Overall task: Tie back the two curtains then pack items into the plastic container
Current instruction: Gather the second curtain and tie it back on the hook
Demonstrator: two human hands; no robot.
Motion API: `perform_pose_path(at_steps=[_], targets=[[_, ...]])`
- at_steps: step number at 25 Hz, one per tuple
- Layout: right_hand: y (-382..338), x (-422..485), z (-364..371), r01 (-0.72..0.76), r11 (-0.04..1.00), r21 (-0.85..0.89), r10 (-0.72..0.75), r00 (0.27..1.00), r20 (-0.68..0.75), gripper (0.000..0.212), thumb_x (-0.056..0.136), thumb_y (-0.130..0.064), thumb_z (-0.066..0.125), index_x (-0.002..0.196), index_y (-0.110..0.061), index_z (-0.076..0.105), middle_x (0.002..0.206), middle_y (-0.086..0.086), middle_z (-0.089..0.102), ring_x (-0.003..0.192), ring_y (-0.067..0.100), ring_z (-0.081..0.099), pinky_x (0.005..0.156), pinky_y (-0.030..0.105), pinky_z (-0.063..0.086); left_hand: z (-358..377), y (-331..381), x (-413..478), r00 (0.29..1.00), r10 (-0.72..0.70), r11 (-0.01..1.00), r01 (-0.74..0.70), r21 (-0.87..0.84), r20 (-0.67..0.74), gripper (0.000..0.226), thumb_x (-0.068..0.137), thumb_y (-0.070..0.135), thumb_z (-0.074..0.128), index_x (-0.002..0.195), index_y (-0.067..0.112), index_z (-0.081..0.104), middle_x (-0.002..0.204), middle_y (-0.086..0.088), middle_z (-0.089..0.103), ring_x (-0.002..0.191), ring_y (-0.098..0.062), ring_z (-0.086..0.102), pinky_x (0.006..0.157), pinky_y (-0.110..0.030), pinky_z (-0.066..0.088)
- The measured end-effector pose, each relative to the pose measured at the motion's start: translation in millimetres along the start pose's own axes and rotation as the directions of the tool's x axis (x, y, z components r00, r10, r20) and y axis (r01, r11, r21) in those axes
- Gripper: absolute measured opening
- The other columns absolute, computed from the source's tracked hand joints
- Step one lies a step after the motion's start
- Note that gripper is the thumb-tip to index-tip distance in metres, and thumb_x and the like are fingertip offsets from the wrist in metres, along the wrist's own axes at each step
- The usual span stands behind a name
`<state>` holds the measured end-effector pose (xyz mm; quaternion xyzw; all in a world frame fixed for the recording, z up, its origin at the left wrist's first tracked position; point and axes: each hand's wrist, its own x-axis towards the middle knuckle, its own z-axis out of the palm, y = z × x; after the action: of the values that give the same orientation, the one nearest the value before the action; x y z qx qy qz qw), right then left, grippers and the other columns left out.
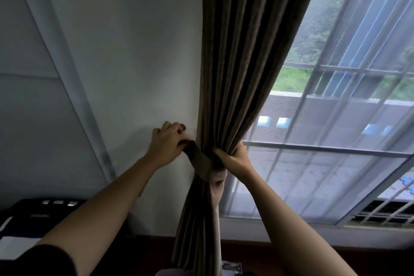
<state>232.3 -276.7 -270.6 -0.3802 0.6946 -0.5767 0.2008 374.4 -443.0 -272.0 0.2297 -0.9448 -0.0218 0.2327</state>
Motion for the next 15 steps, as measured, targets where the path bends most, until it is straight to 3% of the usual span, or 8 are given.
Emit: perform_pose_path(at_steps=[3, 6, 7, 9, 11, 13, 15], targets=[[6.6, -2.2, -9.5, 0.003, 0.999, 0.041, -0.003, 1.0, 0.008, 0.033, 0.079, 0.001, 0.064, 0.11, -0.011, 0.058, 0.098, -0.008, 0.066, 0.098, 0.011, 0.063, 0.083, 0.024, 0.053, 13.0, 34.1, 9.4, 0.995, -0.055, 0.985, 0.04, -0.169, -0.081, 0.006, 0.08, 0.012, 0.066, 0.085, 0.011, 0.07, 0.083, -0.008, 0.05, 0.078, -0.025, 0.049, 0.067, -0.038, 0.045], [7.3, -8.1, -18.2, -0.001, 0.996, 0.085, -0.002, 0.999, 0.043, 0.038, 0.081, 0.005, 0.061, 0.109, -0.02, 0.056, 0.102, -0.012, 0.063, 0.097, 0.001, 0.059, 0.08, 0.015, 0.05, 17.3, 59.0, 14.5, 0.979, -0.196, 0.85, 0.194, -0.49, 0.047, 0.013, 0.085, 0.008, 0.058, 0.079, 0.012, 0.047, 0.072, -0.005, 0.05, 0.067, -0.021, 0.052, 0.056, -0.034, 0.045], [9.0, -8.9, -18.6, -0.005, 0.996, 0.089, 0.0, 0.998, 0.06, 0.038, 0.082, 0.002, 0.062, 0.111, -0.02, 0.055, 0.105, -0.011, 0.063, 0.1, 0.002, 0.059, 0.082, 0.016, 0.05, 18.4, 66.9, 14.8, 0.97, -0.23, 0.788, 0.234, -0.57, 0.08, 0.012, 0.086, 0.005, 0.055, 0.081, 0.011, 0.046, 0.07, -0.006, 0.055, 0.065, -0.02, 0.054, 0.056, -0.033, 0.047], [13.6, -13.7, -17.1, -0.013, 0.997, 0.071, 0.007, 0.997, 0.08, 0.042, 0.081, -0.016, 0.068, 0.12, -0.017, 0.054, 0.114, -0.006, 0.064, 0.11, 0.008, 0.059, 0.09, 0.025, 0.05, 18.1, 80.3, 9.1, 0.957, -0.269, 0.722, 0.275, -0.635, 0.109, 0.006, 0.088, 0.002, 0.053, 0.09, 0.008, 0.056, 0.074, -0.005, 0.062, 0.07, -0.015, 0.056, 0.059, -0.017, 0.043], [25.0, -25.9, -14.8, -0.008, 0.999, 0.045, 0.004, 0.997, 0.083, 0.052, 0.078, -0.032, 0.068, 0.125, -0.023, 0.049, 0.121, -0.005, 0.061, 0.115, 0.007, 0.056, 0.095, 0.028, 0.048, 20.1, 82.4, -1.8, 0.941, -0.261, 0.612, 0.335, -0.717, 0.217, 0.014, 0.092, 0.008, 0.05, 0.102, 0.012, 0.059, 0.082, 0.002, 0.06, 0.074, -0.012, 0.055, 0.064, -0.013, 0.043], [42.0, -41.2, -11.9, 0.015, 0.997, 0.072, -0.019, 0.998, 0.066, 0.055, 0.076, -0.017, 0.059, 0.129, -0.027, 0.046, 0.128, -0.001, 0.054, 0.12, 0.006, 0.051, 0.096, 0.02, 0.044, 25.3, 75.8, -11.8, 0.933, -0.165, 0.467, 0.359, -0.808, 0.319, 0.036, 0.085, 0.004, 0.048, 0.114, 0.023, 0.059, 0.095, 0.008, 0.061, 0.086, -0.011, 0.058, 0.075, -0.02, 0.046], [54.3, -49.8, -11.4, 0.021, 0.993, 0.116, -0.026, 0.999, 0.037, 0.072, 0.067, 0.001, 0.042, 0.135, -0.023, 0.045, 0.133, 0.002, 0.048, 0.125, 0.008, 0.046, 0.099, 0.02, 0.042, 28.6, 72.9, -15.7, 0.918, -0.069, 0.508, 0.369, -0.779, 0.39, 0.057, 0.072, 0.002, 0.052, 0.123, 0.026, 0.054, 0.102, 0.005, 0.061, 0.093, -0.014, 0.059, 0.069, -0.019, 0.044]])
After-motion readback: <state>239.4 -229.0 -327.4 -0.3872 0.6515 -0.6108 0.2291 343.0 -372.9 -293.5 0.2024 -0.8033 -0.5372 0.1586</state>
